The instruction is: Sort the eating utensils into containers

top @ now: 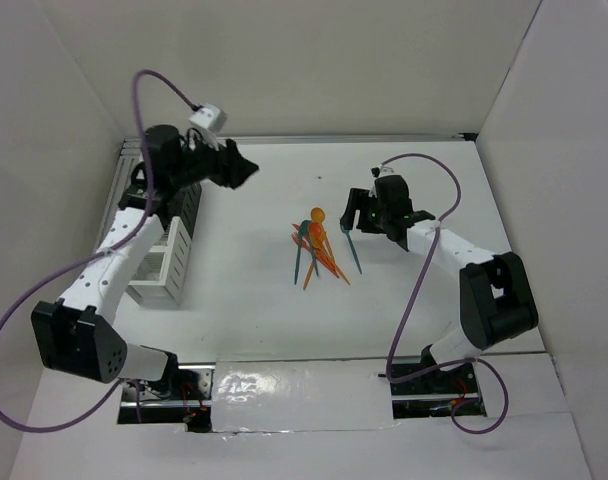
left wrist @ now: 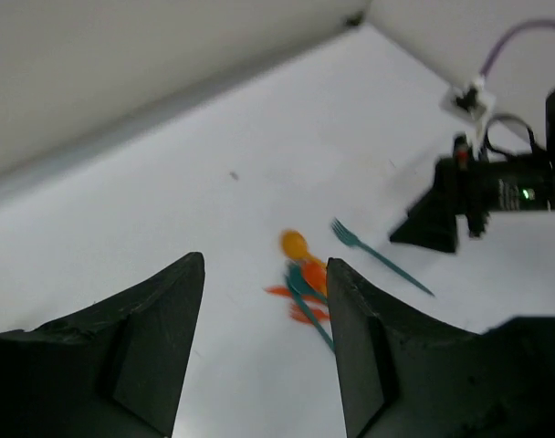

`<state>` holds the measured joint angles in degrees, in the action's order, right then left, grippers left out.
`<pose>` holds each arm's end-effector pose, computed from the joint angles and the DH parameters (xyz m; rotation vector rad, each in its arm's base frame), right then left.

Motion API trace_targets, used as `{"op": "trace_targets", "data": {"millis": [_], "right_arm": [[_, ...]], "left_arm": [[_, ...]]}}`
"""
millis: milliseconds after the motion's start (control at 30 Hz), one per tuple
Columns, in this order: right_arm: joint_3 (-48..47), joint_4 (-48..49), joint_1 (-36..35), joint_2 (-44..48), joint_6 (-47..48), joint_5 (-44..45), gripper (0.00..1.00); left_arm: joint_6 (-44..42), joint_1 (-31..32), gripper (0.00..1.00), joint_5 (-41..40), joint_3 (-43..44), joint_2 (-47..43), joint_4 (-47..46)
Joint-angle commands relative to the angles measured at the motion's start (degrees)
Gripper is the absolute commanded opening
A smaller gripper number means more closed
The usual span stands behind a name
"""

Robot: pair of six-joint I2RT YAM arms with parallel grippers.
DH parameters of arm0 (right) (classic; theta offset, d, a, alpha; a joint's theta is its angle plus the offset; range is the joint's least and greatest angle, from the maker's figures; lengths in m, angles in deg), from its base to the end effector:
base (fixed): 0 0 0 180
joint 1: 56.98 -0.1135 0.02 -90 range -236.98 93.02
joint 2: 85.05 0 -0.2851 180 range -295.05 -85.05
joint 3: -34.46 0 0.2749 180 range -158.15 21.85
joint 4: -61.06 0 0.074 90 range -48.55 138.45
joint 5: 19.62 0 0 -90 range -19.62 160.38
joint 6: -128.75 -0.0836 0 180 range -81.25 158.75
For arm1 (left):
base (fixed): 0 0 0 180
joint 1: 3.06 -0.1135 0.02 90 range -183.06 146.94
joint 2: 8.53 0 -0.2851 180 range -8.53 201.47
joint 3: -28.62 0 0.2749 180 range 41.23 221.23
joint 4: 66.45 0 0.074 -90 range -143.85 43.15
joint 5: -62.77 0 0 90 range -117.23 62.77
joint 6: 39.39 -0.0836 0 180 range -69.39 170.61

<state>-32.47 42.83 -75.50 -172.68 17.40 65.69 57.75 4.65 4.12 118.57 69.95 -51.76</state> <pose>0.3655 0.1296 0.2023 0.0118 2.2893 0.4609 0.3684 -0.0938 0.4394 0.4329 1.5999 -0.6415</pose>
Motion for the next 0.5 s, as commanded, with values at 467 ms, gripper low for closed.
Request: {"op": "trace_targets", "data": {"millis": [467], "right_arm": [[3.3,-0.8,0.8,6.2,-1.0,5.0,0.8]], "left_arm": [[16.4,26.5,0.62,-26.2,0.3,24.2,20.2]]}}
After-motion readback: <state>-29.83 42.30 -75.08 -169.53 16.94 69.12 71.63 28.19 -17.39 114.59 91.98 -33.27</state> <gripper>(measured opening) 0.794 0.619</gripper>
